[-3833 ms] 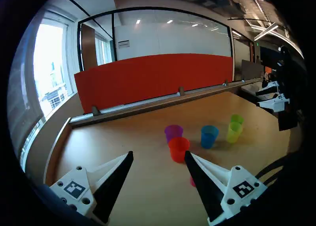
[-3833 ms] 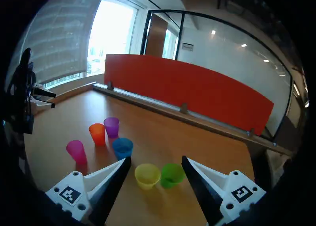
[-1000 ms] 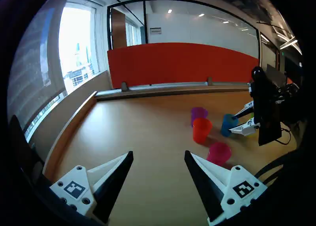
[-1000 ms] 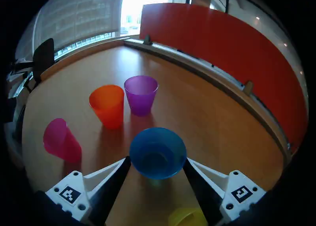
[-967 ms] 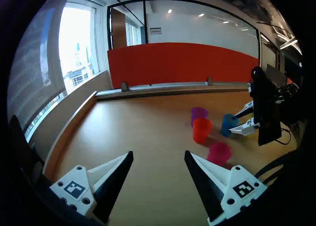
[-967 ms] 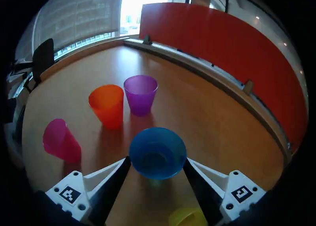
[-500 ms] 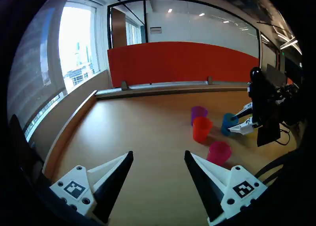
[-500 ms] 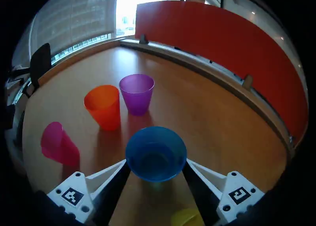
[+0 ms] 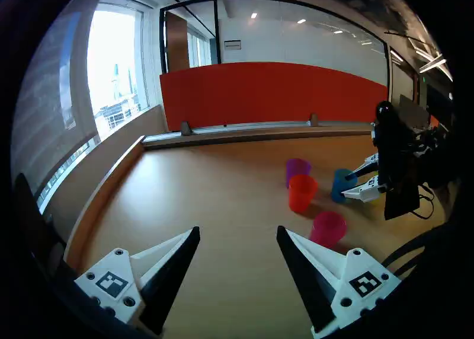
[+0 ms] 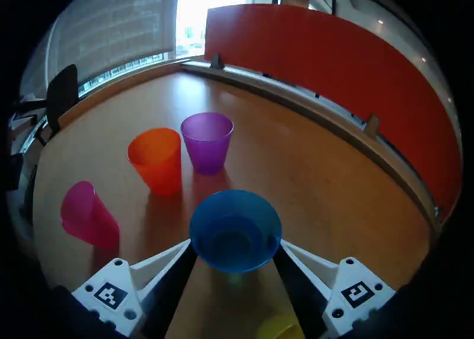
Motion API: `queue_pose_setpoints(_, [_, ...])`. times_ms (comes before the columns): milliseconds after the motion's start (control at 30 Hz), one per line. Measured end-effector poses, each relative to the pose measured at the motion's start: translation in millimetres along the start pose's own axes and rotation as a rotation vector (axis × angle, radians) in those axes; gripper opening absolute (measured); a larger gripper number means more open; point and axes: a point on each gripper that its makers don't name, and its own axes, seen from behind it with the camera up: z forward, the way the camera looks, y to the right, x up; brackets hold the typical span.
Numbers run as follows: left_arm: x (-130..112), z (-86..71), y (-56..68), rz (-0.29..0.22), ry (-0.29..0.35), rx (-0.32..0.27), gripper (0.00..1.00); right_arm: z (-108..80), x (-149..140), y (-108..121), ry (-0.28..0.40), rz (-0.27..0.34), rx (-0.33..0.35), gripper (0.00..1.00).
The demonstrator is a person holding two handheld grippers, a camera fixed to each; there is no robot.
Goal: Pour water
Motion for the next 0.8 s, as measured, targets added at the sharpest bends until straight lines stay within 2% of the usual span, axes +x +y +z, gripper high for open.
queue_pose_setpoints(800, [-1.2, -0.9, -0.4, -0.001, -0.005, 0.003, 0.96, 3.5, 4.4, 2.3, 0.009, -0.011, -0.008, 0.94])
